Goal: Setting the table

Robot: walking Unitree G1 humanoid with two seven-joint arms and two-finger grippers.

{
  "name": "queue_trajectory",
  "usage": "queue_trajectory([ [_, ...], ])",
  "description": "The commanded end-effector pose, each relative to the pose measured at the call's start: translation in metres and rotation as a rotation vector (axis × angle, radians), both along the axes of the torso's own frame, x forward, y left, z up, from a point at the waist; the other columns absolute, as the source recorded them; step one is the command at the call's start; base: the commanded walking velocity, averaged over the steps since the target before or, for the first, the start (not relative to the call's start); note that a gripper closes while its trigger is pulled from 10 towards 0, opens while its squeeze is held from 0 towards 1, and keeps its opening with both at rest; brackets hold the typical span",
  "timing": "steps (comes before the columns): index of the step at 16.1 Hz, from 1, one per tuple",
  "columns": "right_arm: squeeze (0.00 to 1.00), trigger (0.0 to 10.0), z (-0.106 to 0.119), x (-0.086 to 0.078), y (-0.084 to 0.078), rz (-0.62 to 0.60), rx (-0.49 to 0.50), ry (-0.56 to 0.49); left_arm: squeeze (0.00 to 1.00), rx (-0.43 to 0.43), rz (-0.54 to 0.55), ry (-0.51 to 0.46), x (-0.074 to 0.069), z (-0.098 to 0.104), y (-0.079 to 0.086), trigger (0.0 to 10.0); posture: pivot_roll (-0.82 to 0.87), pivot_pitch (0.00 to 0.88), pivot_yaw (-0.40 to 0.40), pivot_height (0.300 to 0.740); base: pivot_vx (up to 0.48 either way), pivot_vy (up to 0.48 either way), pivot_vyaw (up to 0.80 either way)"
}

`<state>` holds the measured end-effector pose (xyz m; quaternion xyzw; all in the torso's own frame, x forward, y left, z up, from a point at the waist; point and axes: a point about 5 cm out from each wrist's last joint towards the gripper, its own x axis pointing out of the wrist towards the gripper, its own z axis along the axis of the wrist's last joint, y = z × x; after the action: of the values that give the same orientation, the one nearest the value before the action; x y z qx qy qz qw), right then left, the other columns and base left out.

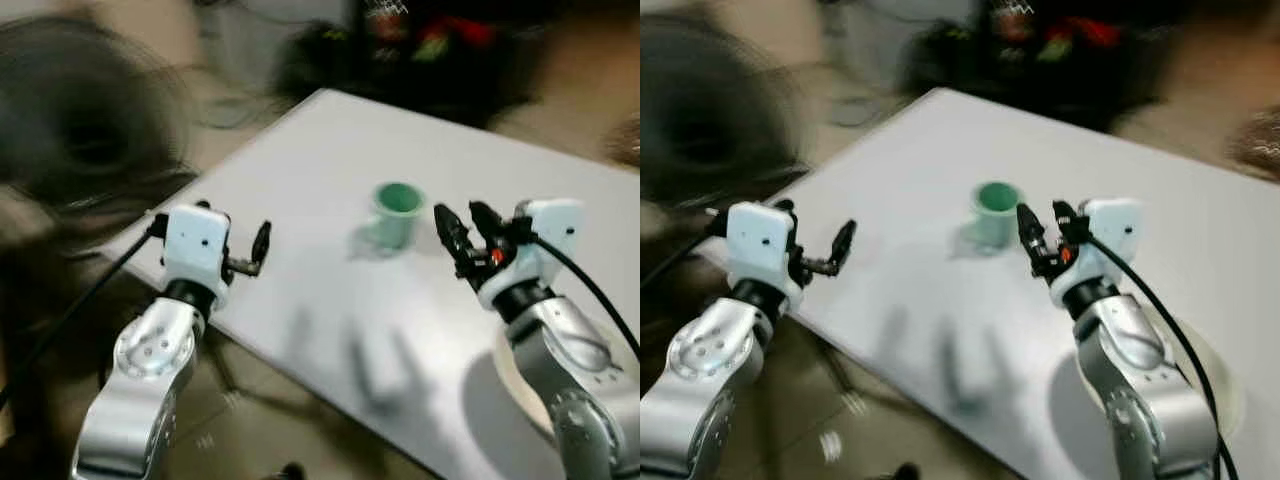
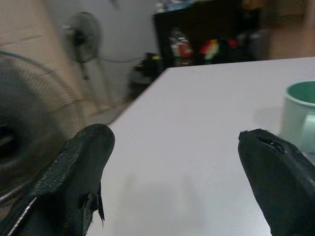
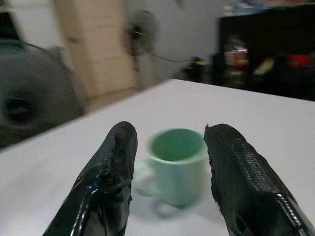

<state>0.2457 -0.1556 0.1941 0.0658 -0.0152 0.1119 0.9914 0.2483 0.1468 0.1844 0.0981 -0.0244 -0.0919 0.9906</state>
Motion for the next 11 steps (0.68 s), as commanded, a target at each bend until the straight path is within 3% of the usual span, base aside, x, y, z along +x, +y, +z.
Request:
queue_trajectory([
  [1, 0.00, 10.0, -0.002, -0.001, 0.005, 0.017, 0.016, 0.001, 0.00, -0.001, 0.012, -0.020, 0.002, 0.006, 0.005, 10.0, -0.06, 0.019, 0.026, 0.740, 0.000, 0.000, 0.80],
  [5, 0.00, 10.0, -0.007, -0.003, 0.002, -0.005, 0.051, 0.018, 0.00, -0.003, 0.002, -0.020, 0.004, 0.008, 0.003, 10.0, -0.06, 0.020, 0.029, 0.740, 0.000, 0.000, 0.80],
  [7, 0.00, 10.0, -0.012, -0.002, 0.003, -0.005, 0.053, 0.035, 0.00, -0.003, -0.003, -0.019, 0.003, 0.009, 0.002, 10.0, -0.05, 0.026, 0.026, 0.740, 0.000, 0.253, 0.67],
  [11, 0.00, 10.0, -0.017, -0.003, 0.007, -0.017, 0.093, 0.067, 0.00, 0.009, -0.006, -0.017, 0.004, 0.009, 0.004, 10.0, -0.05, 0.024, 0.029, 0.740, 0.000, 0.261, 0.00],
])
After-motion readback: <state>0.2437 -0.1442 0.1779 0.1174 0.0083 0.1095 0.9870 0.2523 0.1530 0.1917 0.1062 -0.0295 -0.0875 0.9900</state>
